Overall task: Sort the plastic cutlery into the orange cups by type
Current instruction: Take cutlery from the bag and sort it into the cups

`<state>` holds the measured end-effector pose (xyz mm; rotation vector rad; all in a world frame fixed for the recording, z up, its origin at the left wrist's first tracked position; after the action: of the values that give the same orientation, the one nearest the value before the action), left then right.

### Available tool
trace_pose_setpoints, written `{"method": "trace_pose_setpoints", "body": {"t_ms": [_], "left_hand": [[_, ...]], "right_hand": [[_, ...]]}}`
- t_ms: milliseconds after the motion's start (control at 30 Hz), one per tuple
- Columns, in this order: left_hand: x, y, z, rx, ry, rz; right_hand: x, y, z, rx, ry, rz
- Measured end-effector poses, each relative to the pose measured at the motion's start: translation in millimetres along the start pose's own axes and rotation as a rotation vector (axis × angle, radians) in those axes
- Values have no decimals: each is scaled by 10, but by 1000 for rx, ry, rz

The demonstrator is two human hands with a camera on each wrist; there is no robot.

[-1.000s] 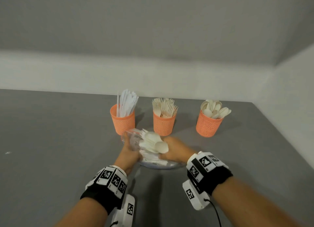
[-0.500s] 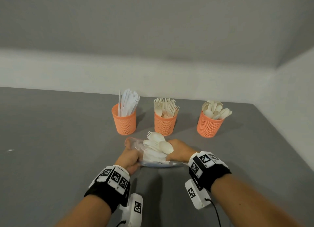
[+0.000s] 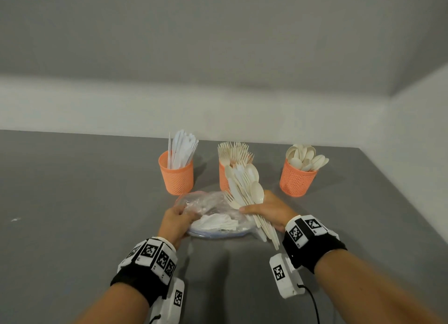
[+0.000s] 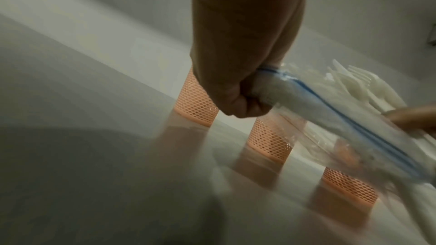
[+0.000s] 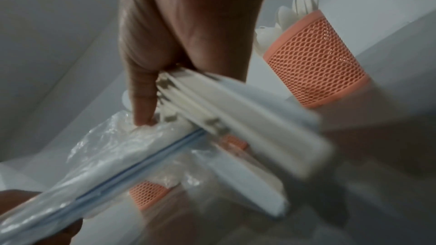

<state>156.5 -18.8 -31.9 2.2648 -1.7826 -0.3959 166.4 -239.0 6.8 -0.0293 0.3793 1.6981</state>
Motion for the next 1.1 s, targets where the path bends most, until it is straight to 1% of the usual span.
{"method": "trace_pose_setpoints", "body": {"t_ms": [67,133,167,200,267,333,367,400,500,533,567,633,700,800,833,900,933,967,1000,1033,1067,1100], "left_hand": [[-57,1,-59,64,-12,-47],[-68,38,-164,128,0,-30],[-84,50,-201,136,30,-32],[-120,47,-231,129,65,-59],[-243,-21,-219,64,119,-154],[-331,-134,-129,3,135,-221],[-350,-190,-88,-9,100,-238],[-359,-234,-63,2,17,-244],[-328,-266,-39,91,-458,-232],[-300,-265,-16,116,-575,-222],[-271,-266,21,122,-635,-201],[-234,-255,80,81,-682,-189],[-233,-272,142,36,-699,-205],[-296,-191,128,10,-712,-290],[-305,-160,135,-5,-696,-290],[-299,-90,87,-46,-622,-260],[-278,-59,43,-68,-588,-221],[-231,-29,-20,-76,-602,-158],[-174,5,-95,-61,-679,-84],[-137,39,-175,-28,-786,-38],[-122,62,-270,28,-871,-41],[-110,118,-406,114,-900,-77]], "right_hand": [[0,-6,-26,-9,-10,-24],[13,-4,-53,-16,13,-31],[26,-4,-58,-25,39,-24],[48,14,-42,-25,69,-10],[83,46,5,-27,122,17],[88,52,64,-42,149,6],[63,38,88,-60,136,-31],[27,50,134,-76,77,-84],[-152,77,236,-130,-163,-264],[-200,96,301,-159,-205,-309],[-244,110,363,-188,-247,-339],[-280,136,485,-227,-360,-368],[-297,171,619,-276,-466,-373],[-441,222,780,-361,-602,-439],[-502,229,811,-377,-629,-453],[-552,231,866,-390,-633,-419],[-531,237,883,-385,-621,-380],[-497,242,884,-373,-609,-343],[-452,243,875,-361,-597,-310],[-409,237,858,-347,-584,-288],[-364,226,842,-334,-566,-271],[-314,216,826,-317,-545,-252]]}}
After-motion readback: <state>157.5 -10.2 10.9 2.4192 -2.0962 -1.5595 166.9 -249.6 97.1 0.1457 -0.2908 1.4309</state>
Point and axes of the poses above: each hand's wrist, its own y-axis away from the middle knuckle, its own x-axis out of the palm, z = x × y, the point moved 8 cm from there along -y, towards the middle knuckle, and after that the axes turned 5 degrees about -z, right-handed, at the moved point
